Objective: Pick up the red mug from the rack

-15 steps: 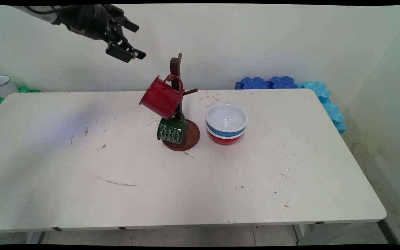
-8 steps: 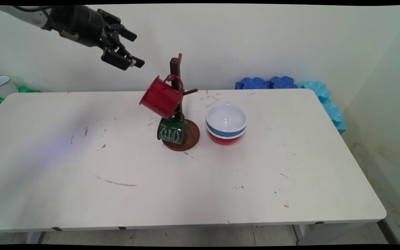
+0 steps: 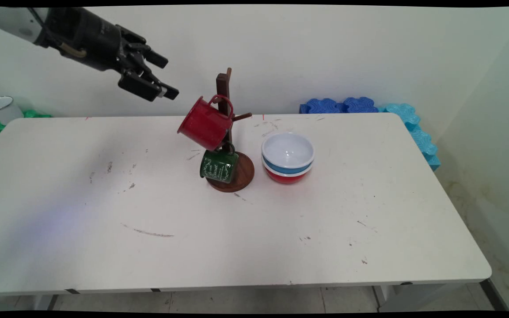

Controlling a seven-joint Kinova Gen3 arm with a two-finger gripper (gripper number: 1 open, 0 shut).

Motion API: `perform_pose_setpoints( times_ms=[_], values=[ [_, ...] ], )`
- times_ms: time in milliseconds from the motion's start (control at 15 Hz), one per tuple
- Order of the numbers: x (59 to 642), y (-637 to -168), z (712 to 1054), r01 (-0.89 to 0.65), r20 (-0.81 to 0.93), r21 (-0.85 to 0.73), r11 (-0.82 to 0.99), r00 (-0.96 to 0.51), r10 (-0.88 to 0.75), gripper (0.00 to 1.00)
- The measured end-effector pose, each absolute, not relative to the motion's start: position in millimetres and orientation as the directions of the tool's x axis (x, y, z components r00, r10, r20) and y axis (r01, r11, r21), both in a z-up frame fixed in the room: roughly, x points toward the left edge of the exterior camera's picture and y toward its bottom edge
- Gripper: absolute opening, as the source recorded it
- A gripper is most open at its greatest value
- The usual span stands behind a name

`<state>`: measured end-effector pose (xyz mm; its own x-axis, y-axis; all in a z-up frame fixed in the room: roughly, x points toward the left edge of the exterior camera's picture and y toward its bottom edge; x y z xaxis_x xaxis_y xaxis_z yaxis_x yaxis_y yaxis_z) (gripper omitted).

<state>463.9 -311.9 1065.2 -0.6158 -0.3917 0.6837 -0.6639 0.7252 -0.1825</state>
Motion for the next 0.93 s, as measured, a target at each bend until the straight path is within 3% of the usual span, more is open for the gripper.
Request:
perform_pose_setpoints(
  times_ms=[933],
  values=[
    [472.3,-307.9,1034.2,-0.690,0.701,-0.023,0.723,-0.527,-0.481,1.00]
  ],
)
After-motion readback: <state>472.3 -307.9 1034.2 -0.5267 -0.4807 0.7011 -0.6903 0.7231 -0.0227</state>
